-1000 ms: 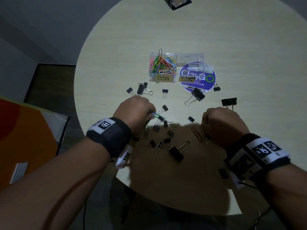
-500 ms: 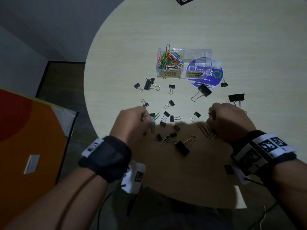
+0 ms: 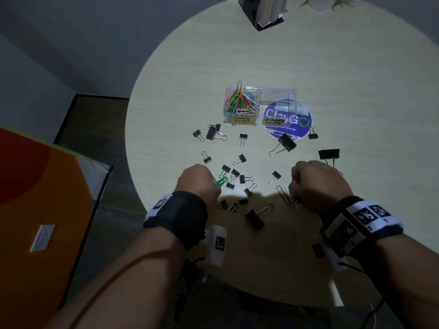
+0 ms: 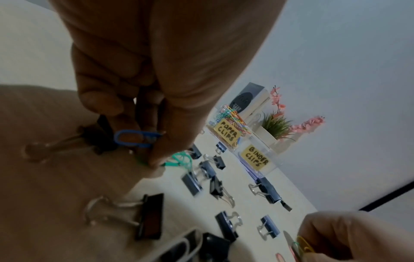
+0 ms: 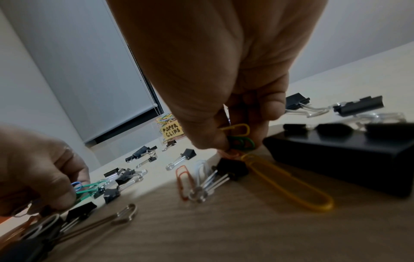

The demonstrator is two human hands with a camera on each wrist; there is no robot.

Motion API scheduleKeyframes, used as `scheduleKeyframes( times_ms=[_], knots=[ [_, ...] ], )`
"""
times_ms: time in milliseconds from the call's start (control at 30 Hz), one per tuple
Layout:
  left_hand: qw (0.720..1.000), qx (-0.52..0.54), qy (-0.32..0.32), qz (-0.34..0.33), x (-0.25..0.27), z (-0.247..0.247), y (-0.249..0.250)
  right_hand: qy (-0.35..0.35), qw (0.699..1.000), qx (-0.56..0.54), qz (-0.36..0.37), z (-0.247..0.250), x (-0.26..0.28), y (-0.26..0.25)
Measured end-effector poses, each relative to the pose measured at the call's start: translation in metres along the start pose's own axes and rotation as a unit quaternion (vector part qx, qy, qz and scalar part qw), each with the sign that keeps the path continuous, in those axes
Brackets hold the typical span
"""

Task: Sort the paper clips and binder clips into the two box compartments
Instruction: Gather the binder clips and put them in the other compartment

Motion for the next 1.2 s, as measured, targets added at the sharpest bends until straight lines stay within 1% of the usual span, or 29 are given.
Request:
scheduleKeyframes(
  times_ms=[100,167,233,333,400,467,567,667,767,833,967,1100,1200],
  knots=[
    [1.0,0.002,-0.007,-0.005,0.001,0.005,0.006,-0.01,1.0,-0.014,-0.002,0.002,0.002,-0.001],
    [1.0,-0.002,-0.004,-0.015,0.005,0.015,0.008,-0.002,0.999,-0.041,-0.003,0.01,0.004,-0.002],
    [1.0,0.01,0.009,-0.023,0.009,0.032,0.008,0.018,0.997,-0.079,-0.017,0.022,0.006,-0.001],
    [0.993,0.09,0.044,-0.055,0.013,0.066,0.018,0.066,0.986,-0.149,-0.037,0.053,0.002,-0.005],
    [0.982,0.147,0.083,-0.085,0.007,0.092,0.034,0.089,0.976,-0.2,-0.023,0.074,-0.014,-0.014],
    [0.966,0.21,0.116,-0.096,-0.009,0.114,0.053,0.101,0.966,-0.239,-0.008,0.093,-0.037,-0.027],
    [0.954,0.243,0.145,-0.101,-0.043,0.131,0.083,0.127,0.956,-0.264,0.001,0.114,-0.076,-0.047],
    [0.958,0.233,0.144,-0.091,-0.074,0.129,0.105,0.135,0.959,-0.249,0.008,0.118,-0.112,-0.062],
    [0.967,0.196,0.15,-0.067,-0.094,0.121,0.112,0.131,0.967,-0.216,-0.007,0.112,-0.138,-0.069],
    [0.969,0.182,0.154,-0.062,-0.1,0.117,0.113,0.124,0.974,-0.19,-0.016,0.105,-0.148,-0.072],
    [0.974,0.145,0.155,-0.082,-0.103,0.113,0.12,0.104,0.983,-0.146,-0.024,0.093,-0.154,-0.08],
    [0.98,0.115,0.127,-0.099,-0.1,0.112,0.129,0.105,0.987,-0.12,-0.009,0.098,-0.151,-0.088],
    [0.975,0.122,0.141,-0.116,-0.101,0.117,0.127,0.113,0.986,-0.119,-0.002,0.102,-0.149,-0.089]
  ],
)
Point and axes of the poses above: each hand's wrist, its own x-axis away from the middle knuckle, its own z-axis out of the back of the hand, y = z × x, the point moved 9 cm from there along -x, towards the middle knuckle, and after that the axes turned 3 degrees about z, right-handed, at the moved point
